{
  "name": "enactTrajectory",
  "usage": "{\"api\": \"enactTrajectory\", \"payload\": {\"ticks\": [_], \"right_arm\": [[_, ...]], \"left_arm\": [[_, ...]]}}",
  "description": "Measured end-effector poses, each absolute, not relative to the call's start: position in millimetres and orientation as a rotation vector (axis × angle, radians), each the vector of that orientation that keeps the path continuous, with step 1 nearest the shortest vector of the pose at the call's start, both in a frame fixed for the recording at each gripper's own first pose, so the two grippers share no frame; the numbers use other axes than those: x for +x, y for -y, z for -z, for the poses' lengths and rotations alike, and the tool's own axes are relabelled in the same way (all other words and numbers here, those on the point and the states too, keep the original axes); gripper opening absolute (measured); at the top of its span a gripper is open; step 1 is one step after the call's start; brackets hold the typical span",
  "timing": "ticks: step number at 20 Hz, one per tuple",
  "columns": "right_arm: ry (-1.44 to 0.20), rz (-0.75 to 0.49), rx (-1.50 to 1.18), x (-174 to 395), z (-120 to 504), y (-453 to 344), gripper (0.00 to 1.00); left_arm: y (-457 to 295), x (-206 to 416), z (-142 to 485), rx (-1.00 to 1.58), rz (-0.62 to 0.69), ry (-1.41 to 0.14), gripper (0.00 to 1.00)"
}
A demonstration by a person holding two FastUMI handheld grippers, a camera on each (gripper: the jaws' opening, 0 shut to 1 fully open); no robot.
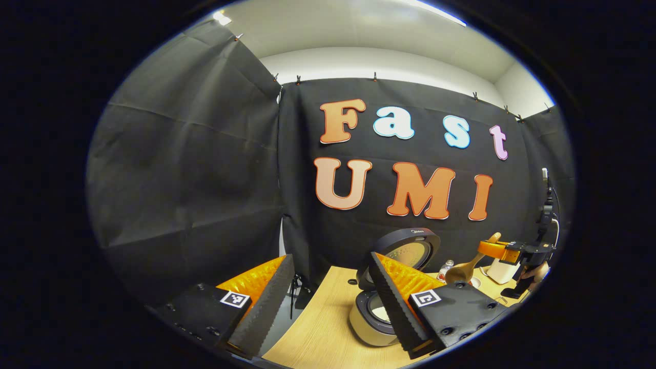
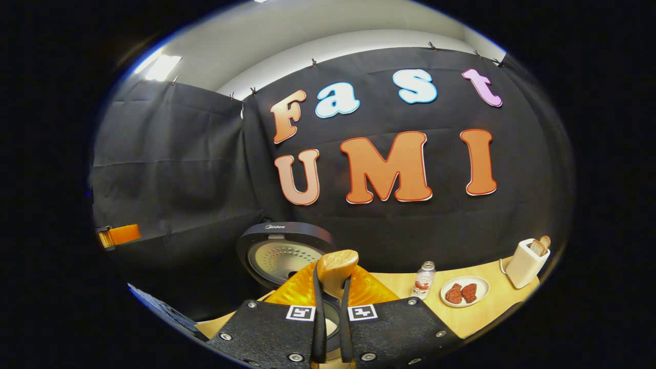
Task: Close the left gripper, press the button to open the rice cooker; take a wooden spoon from the chopstick holder with the right hand, scoop a spoonful of rice and pour it into the rice cooker, then put the wooden spoon back into the chopstick holder.
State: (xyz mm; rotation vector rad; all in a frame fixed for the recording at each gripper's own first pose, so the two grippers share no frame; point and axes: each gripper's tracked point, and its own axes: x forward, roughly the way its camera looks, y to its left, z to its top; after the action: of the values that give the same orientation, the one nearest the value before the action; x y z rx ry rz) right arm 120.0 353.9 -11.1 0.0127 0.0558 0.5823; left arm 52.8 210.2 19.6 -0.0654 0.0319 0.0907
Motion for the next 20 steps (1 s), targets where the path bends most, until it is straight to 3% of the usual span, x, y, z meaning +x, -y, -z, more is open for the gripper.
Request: {"api": "enactTrajectory", "payload": {"ticks": [12,20], "right_arm": [[-0.075,-0.321,0.056,115.6,14.6,-184.0,0.09],[-0.158,-0.164,0.092,110.1,64.4,-81.1,0.1]], "left_arm": [[-156.2,67.6,-23.0,-0.016,0.013,-0.024,0.99],[-132.2,71.9,-31.1,0.001,0.021,-0.008,0.97]]}}
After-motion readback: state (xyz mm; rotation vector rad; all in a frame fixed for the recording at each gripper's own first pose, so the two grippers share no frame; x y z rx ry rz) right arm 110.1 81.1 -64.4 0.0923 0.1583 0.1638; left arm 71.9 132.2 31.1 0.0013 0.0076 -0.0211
